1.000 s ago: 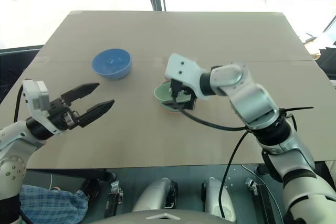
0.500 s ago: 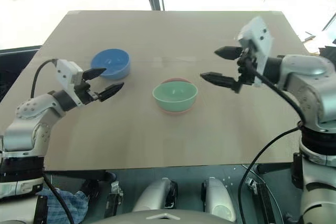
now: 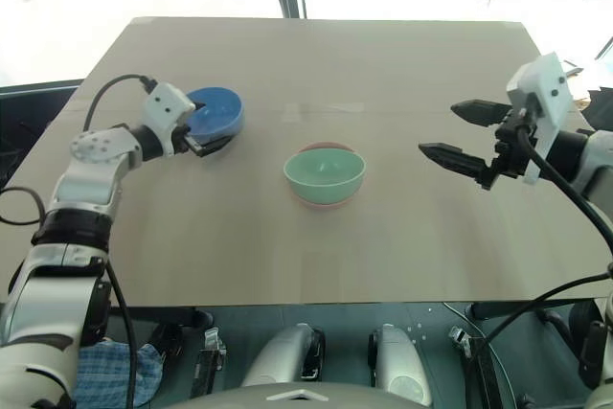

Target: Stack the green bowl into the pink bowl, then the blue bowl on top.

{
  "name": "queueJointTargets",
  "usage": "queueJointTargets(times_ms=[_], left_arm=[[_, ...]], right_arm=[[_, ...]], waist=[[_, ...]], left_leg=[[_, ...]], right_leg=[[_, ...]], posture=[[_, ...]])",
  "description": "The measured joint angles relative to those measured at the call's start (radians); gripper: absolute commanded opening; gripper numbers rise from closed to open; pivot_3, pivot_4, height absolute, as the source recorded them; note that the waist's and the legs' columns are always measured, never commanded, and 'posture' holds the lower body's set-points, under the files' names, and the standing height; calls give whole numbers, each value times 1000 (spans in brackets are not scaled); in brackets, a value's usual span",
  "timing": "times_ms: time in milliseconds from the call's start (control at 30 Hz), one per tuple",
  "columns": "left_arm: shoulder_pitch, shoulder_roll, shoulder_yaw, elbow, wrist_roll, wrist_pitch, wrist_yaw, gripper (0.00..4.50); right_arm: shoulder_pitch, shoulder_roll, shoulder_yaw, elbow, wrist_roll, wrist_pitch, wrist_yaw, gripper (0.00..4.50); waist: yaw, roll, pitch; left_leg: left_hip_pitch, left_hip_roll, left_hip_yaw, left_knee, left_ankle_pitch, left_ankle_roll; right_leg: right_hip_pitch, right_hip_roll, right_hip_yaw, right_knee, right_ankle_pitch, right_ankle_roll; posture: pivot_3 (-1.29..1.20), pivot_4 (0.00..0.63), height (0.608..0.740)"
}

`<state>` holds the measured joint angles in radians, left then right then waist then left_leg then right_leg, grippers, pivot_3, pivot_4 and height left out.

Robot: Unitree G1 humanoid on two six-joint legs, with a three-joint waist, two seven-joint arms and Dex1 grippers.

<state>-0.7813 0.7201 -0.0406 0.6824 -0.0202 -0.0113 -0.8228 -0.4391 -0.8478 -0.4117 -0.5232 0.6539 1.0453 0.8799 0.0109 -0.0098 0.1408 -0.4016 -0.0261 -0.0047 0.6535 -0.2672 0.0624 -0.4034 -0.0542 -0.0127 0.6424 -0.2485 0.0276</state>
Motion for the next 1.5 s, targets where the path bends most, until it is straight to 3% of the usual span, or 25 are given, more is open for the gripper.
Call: queueJointTargets(times_ms=[100, 200, 467, 933, 1033, 1067, 1167, 1367, 1500], left_arm=[[-44, -15, -37, 95, 45, -27, -5, 4500], [-87, -27, -59, 189, 76, -40, -30, 3692], [-147, -37, -69, 285, 108, -85, -46, 139], [-165, -50, -77, 307, 117, -125, -71, 139], [-210, -83, -78, 287, 94, -156, -161, 139], [-247, -112, -79, 224, 43, -197, -293, 139], [-265, -140, -82, 140, -8, -216, -409, 139], [-202, -201, -133, -132, -152, -194, -690, 139], [-168, -190, -174, -227, -196, -169, -767, 139]], right_arm=[[8, -11, -20, -10, 30, -2, -18, 4474], [42, -39, -45, -13, 52, -4, -30, 4500], [114, -85, -87, -39, 135, -27, -14, 4500], [169, -135, -123, -47, 219, -48, -5, 4500], [177, -152, -135, -45, 226, -51, -3, 4500], [206, -179, -162, -41, 227, -52, 11, 4500], [231, -190, -179, -42, 231, -53, 18, 4500], [291, -192, -218, -58, 254, -55, 17, 4500], [313, -192, -242, -71, 260, -55, 4, 4500]], waist=[[3, 0, 0], [3, -1, 0], [3, -1, 0], [5, -1, 0], [10, -2, -1], [12, -2, -1], [11, -3, -1], [1, -2, -1], [2, -2, -1]], left_leg=[[0, 0, 0, 0, 0, 0], [-1, 0, 0, 2, 0, 1], [-2, 0, 0, 6, -1, 3], [-7, 1, -2, 15, -3, 5], [-14, 0, -3, 18, -1, 2], [-14, 0, -3, 18, -1, 3], [-15, 0, -2, 18, -2, 3], [-13, 1, 0, 19, -2, 3], [-12, 2, 0, 20, -2, 5]], right_leg=[[0, 0, 0, 0, 0, 0], [0, 0, -1, 0, 0, 0], [0, 1, -1, 2, 0, 1], [-1, 1, -3, 4, 1, 1], [-5, 1, -4, 4, 2, 3], [-5, 1, -4, 3, 2, 3], [-5, 1, -3, 2, 2, 3], [-4, 3, -2, 4, 2, 3], [-4, 4, -2, 6, 1, 3]], posture=[[0, 150, 740], [0, 150, 740], [0, 150, 740], [0, 150, 740], [0, 150, 740], [0, 150, 740], [0, 150, 740], [0, 150, 740], [0, 150, 740]])
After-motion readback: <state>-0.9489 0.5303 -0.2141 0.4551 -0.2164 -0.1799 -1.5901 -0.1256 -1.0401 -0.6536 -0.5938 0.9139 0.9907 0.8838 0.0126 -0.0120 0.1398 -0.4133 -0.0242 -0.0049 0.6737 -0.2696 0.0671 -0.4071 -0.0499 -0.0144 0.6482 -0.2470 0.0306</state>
